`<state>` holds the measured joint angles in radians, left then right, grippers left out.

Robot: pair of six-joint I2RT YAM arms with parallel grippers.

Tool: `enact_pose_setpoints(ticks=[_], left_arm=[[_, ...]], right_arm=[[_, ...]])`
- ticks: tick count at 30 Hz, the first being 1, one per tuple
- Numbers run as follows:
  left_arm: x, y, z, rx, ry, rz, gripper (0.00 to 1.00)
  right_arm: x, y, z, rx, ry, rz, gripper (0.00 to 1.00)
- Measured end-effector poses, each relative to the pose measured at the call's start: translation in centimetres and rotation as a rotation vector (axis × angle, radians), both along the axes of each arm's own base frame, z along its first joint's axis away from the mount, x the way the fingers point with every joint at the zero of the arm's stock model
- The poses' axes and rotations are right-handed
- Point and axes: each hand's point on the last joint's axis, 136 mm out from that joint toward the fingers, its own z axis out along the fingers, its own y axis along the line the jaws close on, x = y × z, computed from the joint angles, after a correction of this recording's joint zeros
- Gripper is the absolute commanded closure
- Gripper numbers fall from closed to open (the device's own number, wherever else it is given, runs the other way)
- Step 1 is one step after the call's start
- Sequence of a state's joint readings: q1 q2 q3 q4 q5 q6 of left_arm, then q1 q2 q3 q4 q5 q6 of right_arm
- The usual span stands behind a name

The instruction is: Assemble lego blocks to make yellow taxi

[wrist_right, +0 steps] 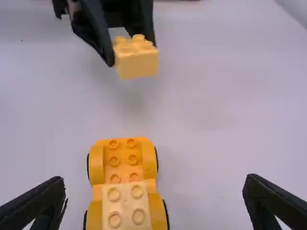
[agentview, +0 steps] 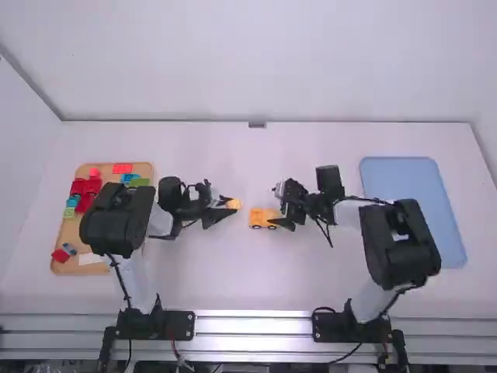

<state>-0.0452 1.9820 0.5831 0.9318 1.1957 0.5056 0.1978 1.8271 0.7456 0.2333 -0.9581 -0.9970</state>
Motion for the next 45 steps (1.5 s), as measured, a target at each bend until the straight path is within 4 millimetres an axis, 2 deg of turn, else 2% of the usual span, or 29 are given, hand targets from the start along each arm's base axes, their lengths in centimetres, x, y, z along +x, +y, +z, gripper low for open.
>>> enact_pose_setpoints(ticks=[7, 11, 14, 20, 23, 29, 34, 39, 45], left_arm=[[0.1, -2.0, -1.1, 0.061, 0.07, -0.055, 0.98], [-0.5, -3.8, -2.4, 0.143, 0.093, -0.101, 0.98], [-1.1, -4.4, -2.8, 0.181, 0.101, -0.134, 0.98], [-1.0, -4.2, -1.6, 0.233, 0.035, -0.169, 0.98], [-1.1, -4.3, -1.3, 0.256, -0.008, -0.204, 0.98], [-1.3, -4.7, -1.3, 0.272, -0.086, -0.238, 0.98], [-1.1, -5.1, -1.1, 0.269, -0.143, -0.243, 0.98], [-1.1, -5.3, -1.1, 0.267, -0.154, -0.247, 0.98], [-0.7, -5.4, -0.8, 0.261, -0.164, -0.238, 0.98]], right_arm=[[-0.7, 0.2, -2.3, 0.053, 0.067, 0.033, 0.02], [-1.2, 0.6, -2.4, 0.07, 0.082, 0.055, 0.02], [-1.6, 1.0, -2.4, 0.065, 0.086, 0.069, 0.02], [-2.1, 2.1, -3.1, 0.024, 0.077, 0.087, 0.02], [-2.6, 2.6, -4.3, 0.01, 0.088, 0.102, 0.02], [-3.1, 2.3, -6.2, 0.004, 0.15, 0.099, 0.02], [-2.0, 2.2, -6.4, 0.017, 0.147, 0.092, 0.02], [-1.7, 2.1, -6.3, 0.019, 0.146, 0.086, 0.01], [-1.6, 1.9, -6.3, 0.019, 0.142, 0.081, 0.11]])
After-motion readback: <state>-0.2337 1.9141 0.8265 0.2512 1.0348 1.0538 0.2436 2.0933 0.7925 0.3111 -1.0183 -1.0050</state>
